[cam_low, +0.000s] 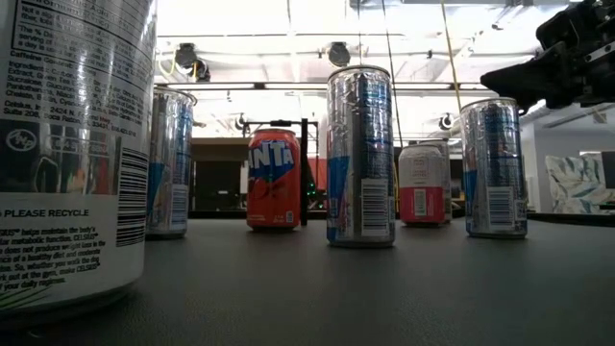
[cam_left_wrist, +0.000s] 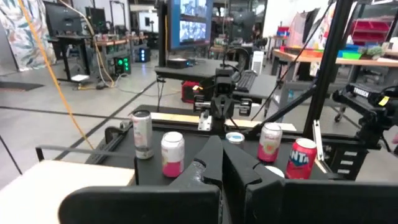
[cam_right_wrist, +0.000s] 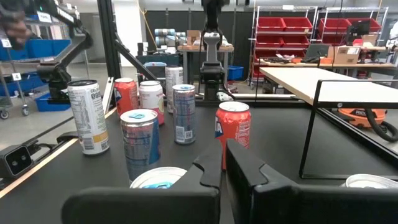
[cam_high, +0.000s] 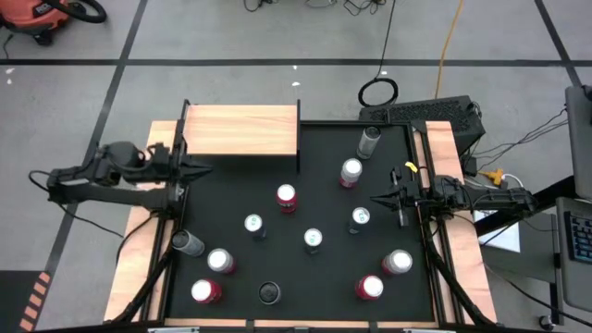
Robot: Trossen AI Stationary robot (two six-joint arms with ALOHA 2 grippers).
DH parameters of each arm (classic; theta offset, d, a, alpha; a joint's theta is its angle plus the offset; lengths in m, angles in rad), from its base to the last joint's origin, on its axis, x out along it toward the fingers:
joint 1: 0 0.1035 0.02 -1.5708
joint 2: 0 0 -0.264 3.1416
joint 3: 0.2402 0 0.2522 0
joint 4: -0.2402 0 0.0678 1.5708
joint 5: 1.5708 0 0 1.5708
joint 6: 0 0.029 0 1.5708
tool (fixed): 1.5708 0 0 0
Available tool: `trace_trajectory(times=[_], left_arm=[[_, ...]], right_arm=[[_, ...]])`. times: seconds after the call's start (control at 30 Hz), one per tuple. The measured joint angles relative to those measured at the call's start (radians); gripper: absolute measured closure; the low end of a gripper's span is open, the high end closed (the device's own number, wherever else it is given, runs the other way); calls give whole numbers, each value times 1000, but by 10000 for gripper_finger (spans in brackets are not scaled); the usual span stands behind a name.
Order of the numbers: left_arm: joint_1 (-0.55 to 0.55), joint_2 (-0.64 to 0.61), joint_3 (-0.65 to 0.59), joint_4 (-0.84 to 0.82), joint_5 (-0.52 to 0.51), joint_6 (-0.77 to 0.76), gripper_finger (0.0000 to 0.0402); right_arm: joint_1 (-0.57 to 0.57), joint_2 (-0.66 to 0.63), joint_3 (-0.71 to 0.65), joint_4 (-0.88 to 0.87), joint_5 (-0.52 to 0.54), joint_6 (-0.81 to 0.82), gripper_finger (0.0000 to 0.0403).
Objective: Place canned beverage on shelf
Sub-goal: Put the middle white yellow soda can on the shelf
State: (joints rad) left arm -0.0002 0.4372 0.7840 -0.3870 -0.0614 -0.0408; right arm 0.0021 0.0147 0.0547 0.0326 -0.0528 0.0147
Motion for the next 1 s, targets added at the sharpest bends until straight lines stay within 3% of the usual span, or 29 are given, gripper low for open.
trace_trajectory(times=[0.5, 0.73, 1.0], left_arm=[[0, 429, 574, -278, 0, 55, 402], [0, 567, 685, -289, 0, 93, 402], [0, 652, 699, -294, -14, 73, 402]], right_arm=[[0, 0, 0, 0, 0, 0, 403], [0, 0, 0, 0, 0, 0, 403], [0, 0, 0, 6, 1, 53, 403]])
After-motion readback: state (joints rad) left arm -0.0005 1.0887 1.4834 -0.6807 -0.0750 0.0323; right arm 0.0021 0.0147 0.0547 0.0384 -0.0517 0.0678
